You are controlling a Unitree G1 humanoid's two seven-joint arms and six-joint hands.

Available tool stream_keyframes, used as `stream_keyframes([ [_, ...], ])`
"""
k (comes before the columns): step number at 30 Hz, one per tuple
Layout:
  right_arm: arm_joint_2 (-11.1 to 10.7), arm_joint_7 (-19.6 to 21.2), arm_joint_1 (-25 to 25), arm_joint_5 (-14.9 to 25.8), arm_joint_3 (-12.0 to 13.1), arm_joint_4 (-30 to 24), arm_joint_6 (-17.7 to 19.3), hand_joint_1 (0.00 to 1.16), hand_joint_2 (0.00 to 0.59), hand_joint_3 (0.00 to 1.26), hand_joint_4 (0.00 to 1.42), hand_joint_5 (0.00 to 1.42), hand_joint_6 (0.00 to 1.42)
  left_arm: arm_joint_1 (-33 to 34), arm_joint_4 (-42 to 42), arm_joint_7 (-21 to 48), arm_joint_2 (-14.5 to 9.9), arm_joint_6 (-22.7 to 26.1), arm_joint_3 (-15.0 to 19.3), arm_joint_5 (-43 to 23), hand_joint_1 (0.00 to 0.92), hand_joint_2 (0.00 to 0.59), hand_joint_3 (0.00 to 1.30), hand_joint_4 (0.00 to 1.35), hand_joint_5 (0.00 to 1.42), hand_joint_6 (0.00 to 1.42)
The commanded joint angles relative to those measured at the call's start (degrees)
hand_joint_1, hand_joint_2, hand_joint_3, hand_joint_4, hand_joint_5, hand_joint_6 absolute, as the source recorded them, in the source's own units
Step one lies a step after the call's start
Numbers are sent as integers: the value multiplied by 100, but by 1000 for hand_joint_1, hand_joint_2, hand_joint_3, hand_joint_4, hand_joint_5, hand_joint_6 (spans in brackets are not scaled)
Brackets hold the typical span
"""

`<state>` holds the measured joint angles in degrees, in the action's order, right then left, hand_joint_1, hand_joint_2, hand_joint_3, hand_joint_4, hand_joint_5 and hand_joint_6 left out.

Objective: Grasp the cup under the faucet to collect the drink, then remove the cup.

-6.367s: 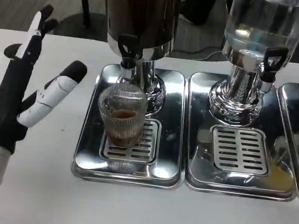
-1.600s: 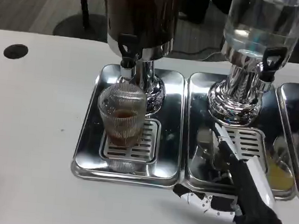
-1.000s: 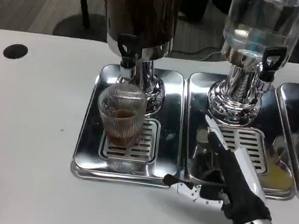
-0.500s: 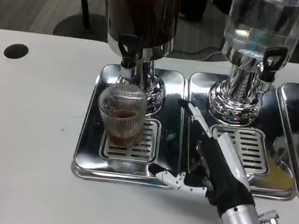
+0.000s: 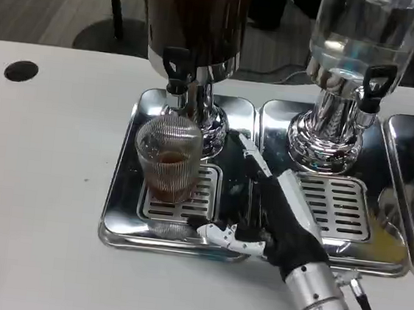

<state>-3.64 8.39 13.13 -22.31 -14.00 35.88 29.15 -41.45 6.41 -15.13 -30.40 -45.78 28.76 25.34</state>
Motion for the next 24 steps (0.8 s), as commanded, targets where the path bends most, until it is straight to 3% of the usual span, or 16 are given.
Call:
stream_keyframes([
  [1, 72, 46, 252, 36, -3, 208, -28, 1001, 152, 52, 0, 10, 0, 3, 8, 22, 53, -23, 22, -4, 0, 29, 0, 0, 0, 0],
  [24, 309, 53, 812, 168, 10, 926, -73, 1005, 153, 52, 17, 36, 0, 176, -74, 66, 40, 132, -87, 146, 0, 29, 0, 0, 0, 0],
])
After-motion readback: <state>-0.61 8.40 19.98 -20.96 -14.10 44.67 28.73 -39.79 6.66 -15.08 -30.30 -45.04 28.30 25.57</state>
